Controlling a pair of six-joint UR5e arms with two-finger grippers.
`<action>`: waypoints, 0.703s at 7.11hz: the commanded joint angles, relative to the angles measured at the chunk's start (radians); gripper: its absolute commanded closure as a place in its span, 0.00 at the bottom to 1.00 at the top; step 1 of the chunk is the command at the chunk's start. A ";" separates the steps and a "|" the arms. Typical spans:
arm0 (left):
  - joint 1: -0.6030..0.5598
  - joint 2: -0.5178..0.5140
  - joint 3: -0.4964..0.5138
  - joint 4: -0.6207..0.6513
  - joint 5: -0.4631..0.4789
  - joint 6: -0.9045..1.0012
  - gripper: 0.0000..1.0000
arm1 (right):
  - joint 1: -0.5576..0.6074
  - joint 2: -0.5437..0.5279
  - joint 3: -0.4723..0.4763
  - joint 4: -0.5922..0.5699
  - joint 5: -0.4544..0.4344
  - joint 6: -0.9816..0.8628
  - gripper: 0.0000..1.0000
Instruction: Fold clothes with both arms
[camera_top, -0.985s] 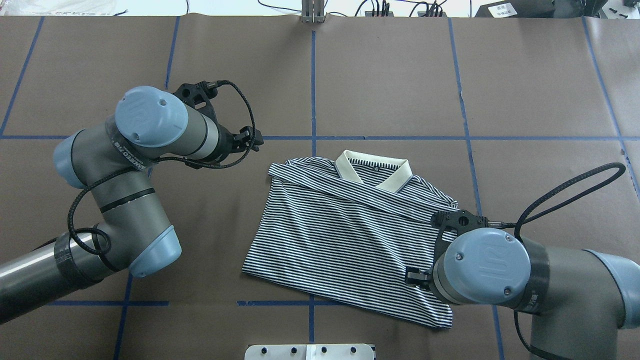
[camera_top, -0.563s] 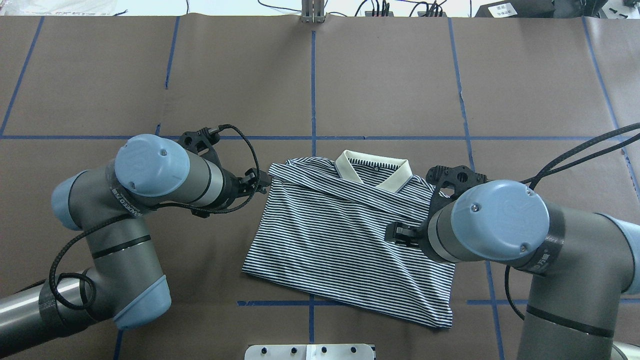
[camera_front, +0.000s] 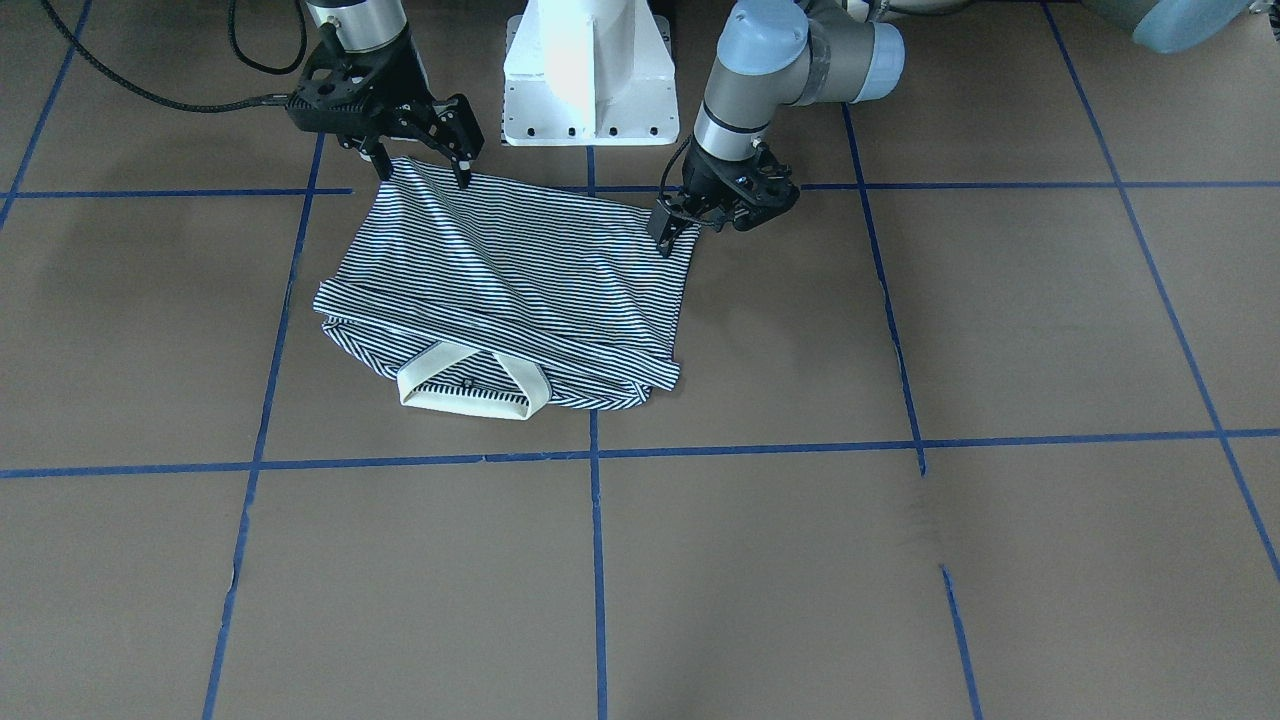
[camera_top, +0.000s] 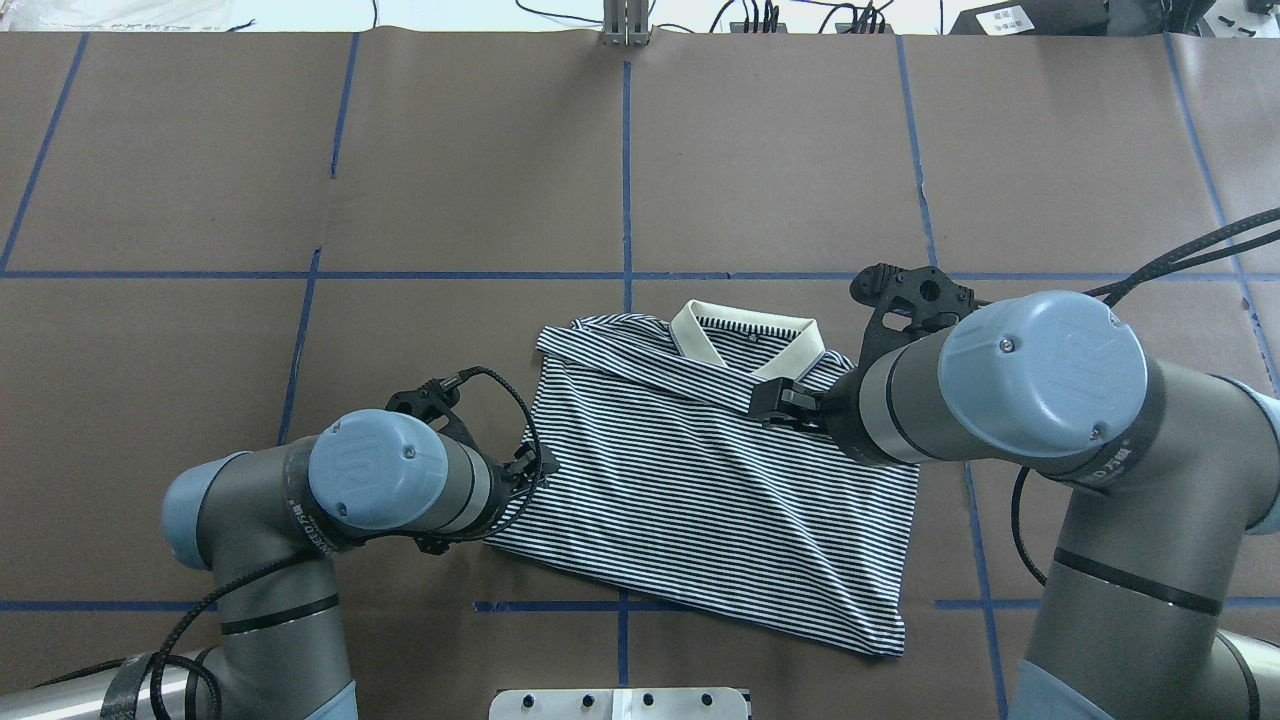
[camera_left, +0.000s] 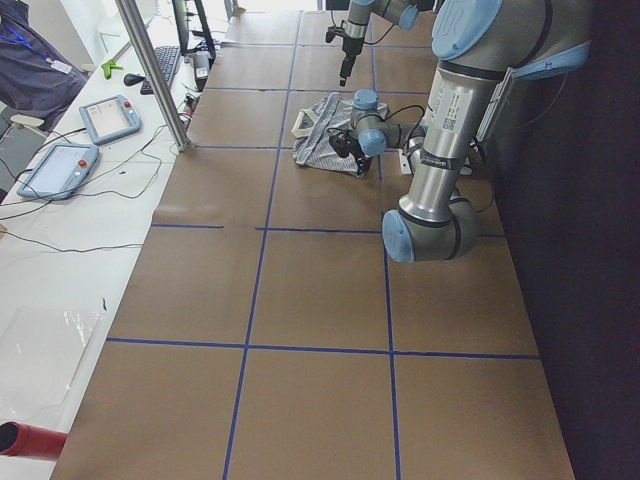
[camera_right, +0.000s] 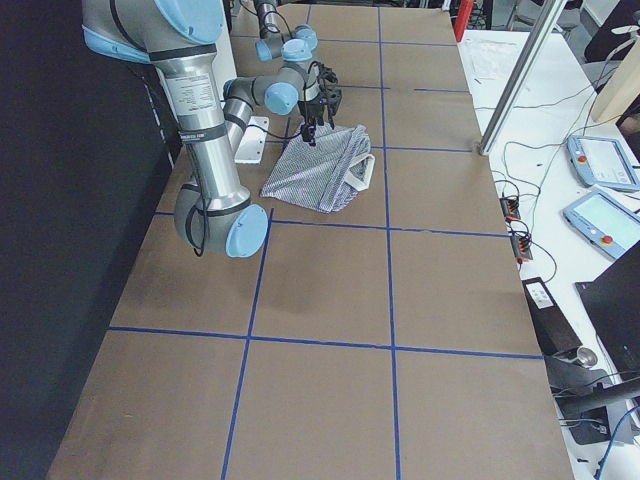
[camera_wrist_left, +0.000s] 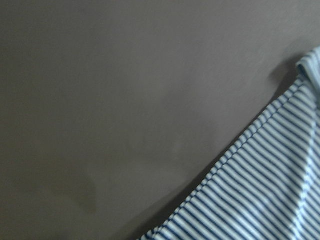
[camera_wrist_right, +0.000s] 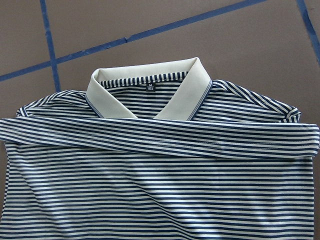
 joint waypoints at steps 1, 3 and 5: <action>0.013 -0.002 -0.002 0.020 0.008 -0.010 0.06 | 0.005 0.000 -0.002 0.005 0.004 0.000 0.00; 0.011 0.001 -0.005 0.043 0.008 -0.010 0.16 | 0.013 0.000 -0.002 0.004 0.009 -0.010 0.00; 0.013 0.004 -0.006 0.057 0.009 -0.010 0.26 | 0.023 0.000 -0.002 0.004 0.021 -0.014 0.00</action>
